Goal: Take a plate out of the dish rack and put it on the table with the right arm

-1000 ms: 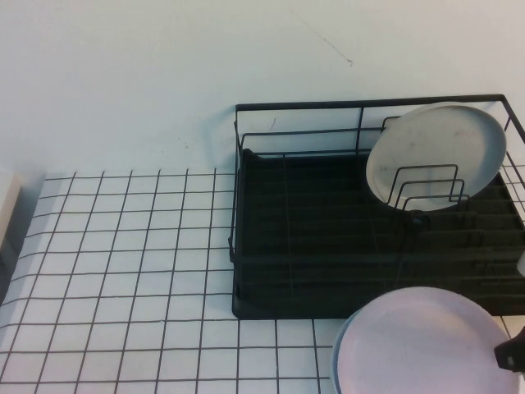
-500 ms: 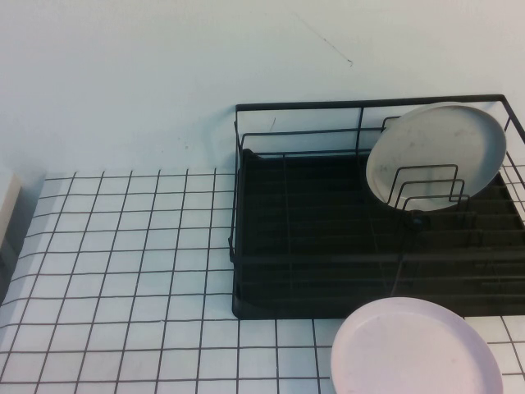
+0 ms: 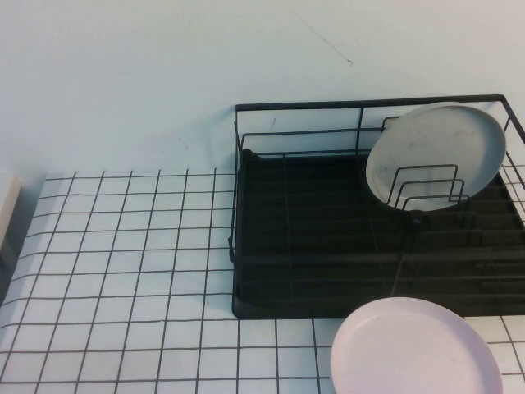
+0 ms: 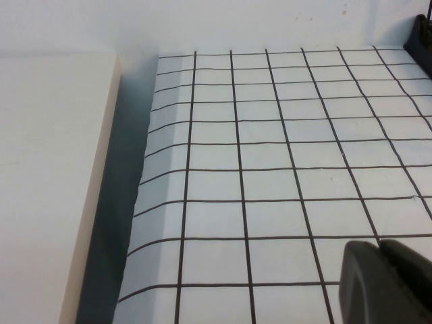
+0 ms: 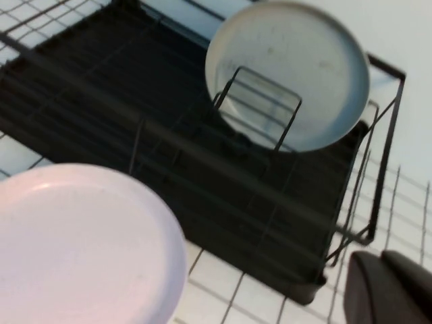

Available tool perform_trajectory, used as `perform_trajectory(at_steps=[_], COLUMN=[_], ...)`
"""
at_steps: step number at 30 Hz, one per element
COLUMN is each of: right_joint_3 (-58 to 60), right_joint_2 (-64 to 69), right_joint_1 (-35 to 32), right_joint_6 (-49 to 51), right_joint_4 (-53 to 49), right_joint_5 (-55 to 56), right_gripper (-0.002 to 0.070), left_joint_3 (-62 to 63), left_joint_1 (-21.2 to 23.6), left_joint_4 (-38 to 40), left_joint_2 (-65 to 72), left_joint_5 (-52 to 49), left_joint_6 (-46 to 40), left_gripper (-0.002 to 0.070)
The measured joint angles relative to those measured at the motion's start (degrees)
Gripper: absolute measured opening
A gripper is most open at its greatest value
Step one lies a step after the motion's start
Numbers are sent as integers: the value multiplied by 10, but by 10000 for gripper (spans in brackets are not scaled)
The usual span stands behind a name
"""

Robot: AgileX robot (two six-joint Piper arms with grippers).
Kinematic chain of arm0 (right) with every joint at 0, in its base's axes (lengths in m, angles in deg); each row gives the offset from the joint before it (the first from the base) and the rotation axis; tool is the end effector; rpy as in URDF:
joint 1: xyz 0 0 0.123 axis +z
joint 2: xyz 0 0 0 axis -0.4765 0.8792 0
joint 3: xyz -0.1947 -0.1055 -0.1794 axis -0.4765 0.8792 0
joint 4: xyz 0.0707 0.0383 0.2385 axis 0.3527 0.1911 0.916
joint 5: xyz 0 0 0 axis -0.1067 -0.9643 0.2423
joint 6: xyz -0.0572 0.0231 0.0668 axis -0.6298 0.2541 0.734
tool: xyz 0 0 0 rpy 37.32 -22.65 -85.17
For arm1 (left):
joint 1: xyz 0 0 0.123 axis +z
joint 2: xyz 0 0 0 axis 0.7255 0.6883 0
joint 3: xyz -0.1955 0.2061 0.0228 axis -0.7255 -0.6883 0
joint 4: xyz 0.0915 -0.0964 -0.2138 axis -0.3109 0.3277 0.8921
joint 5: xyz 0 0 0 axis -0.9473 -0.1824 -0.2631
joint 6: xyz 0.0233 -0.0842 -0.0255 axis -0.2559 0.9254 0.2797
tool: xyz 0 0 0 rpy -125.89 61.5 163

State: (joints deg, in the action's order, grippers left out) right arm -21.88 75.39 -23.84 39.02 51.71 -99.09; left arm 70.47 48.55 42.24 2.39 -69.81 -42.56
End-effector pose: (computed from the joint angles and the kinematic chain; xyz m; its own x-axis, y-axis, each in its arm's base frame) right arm 0.0898 0.0217 0.3308 -0.2853 -0.4563 -0.8428 -0.3856 0.8597 -0.3349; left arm 0.0534 -0.0015 0.1791 -0.2411 -0.0669 -0.9682 -0.0132 0.9978 -0.0656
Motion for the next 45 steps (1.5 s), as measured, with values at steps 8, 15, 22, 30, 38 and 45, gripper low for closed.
perform_trajectory(at_steps=[8, 15, 22, 30, 38, 45], right_joint_3=[124, 134, 134, 143, 200, 319], right_joint_2=[-103, -110, -110, -110, -183, -265], right_joint_1=[0, 0, 0, 0, 0, 0], right_joint_6=[23, 23, 23, 23, 23, 4], right_joint_4=[3, 15, 17, 34, -71, -88], right_joint_5=[-27, -58, -58, -42, 24, 55], right_gripper=[-2, -2, -2, -2, -2, -2], left_joint_3=[0, 0, 0, 0, 0, 0], left_joint_1=[0, 0, 0, 0, 0, 0], left_joint_4=[0, 0, 0, 0, 0, 0], left_joint_2=[0, 0, 0, 0, 0, 0], left_joint_5=[0, 0, 0, 0, 0, 0], left_joint_6=[0, 0, 0, 0, 0, 0], left_gripper=[-3, -3, -3, -3, -3, -3])
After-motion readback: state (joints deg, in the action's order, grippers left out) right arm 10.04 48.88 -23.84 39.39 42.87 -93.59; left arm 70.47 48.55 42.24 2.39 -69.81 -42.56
